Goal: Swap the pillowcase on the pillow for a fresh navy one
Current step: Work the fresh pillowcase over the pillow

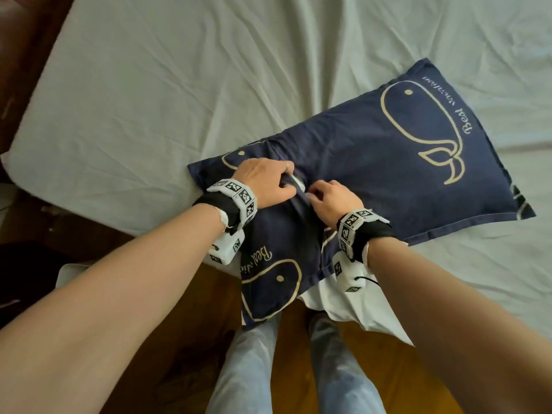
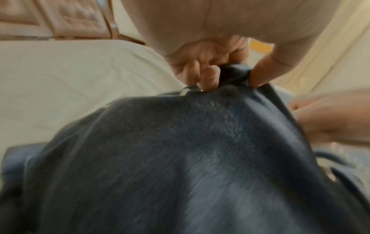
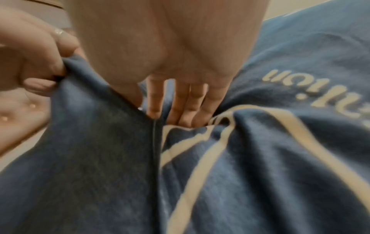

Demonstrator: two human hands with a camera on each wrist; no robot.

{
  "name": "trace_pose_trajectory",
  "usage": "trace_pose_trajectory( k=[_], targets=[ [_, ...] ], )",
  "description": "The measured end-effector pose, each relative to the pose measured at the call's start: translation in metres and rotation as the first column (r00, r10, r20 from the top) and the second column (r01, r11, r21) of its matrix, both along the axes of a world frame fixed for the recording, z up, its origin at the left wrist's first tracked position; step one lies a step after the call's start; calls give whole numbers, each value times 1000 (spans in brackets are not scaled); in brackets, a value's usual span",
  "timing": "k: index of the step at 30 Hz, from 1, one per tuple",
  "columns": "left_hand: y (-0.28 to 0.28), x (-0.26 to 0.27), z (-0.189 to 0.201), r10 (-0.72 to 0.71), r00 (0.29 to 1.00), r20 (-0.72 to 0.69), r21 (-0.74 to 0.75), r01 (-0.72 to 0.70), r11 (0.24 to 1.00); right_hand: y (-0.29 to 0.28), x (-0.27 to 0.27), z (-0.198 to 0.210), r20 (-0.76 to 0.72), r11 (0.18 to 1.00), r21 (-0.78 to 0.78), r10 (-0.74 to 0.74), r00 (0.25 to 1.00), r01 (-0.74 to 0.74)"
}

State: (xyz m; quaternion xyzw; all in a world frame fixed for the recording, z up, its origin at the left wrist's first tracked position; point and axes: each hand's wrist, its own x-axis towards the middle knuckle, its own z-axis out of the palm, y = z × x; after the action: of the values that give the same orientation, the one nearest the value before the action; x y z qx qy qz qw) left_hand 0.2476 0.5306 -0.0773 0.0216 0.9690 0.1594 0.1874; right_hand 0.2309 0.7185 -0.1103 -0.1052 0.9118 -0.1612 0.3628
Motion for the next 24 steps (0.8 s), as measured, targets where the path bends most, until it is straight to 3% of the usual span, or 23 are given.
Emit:
trace_pose_trajectory(
  k=[2,5,9,11,14,17,21,24],
  targets=[
    [1,-8,11,22,1000,-4,45,-22,999,-13,-2,12,239,976,-135,-133,962,168],
    [10,-25,15,8,1000,10,87,-9,996,-14,1,34,522,814,-221,-366,770,537],
    [30,-33,6,-102,992,78,28,100,995,28,11,36,494,765,-234,-438,751,600],
    [42,-30,0,-167,977,135,-53,175,983,54,16,27,443,799,-247,-411,797,549],
    [56,-17,-7,-161,960,230,-115,191,975,80,29,14,382,934,-159,-242,892,321],
    [65,-2,-8,-136,969,204,-160,171,972,85,43,10,317,974,-179,-76,945,139],
    [63,17,1,-8,997,80,-230,26,973,73,60,12,144,974,-181,166,976,-139],
    [48,30,7,197,980,-36,-298,-199,934,73,66,8,-10,983,-77,168,986,-168]
  ],
)
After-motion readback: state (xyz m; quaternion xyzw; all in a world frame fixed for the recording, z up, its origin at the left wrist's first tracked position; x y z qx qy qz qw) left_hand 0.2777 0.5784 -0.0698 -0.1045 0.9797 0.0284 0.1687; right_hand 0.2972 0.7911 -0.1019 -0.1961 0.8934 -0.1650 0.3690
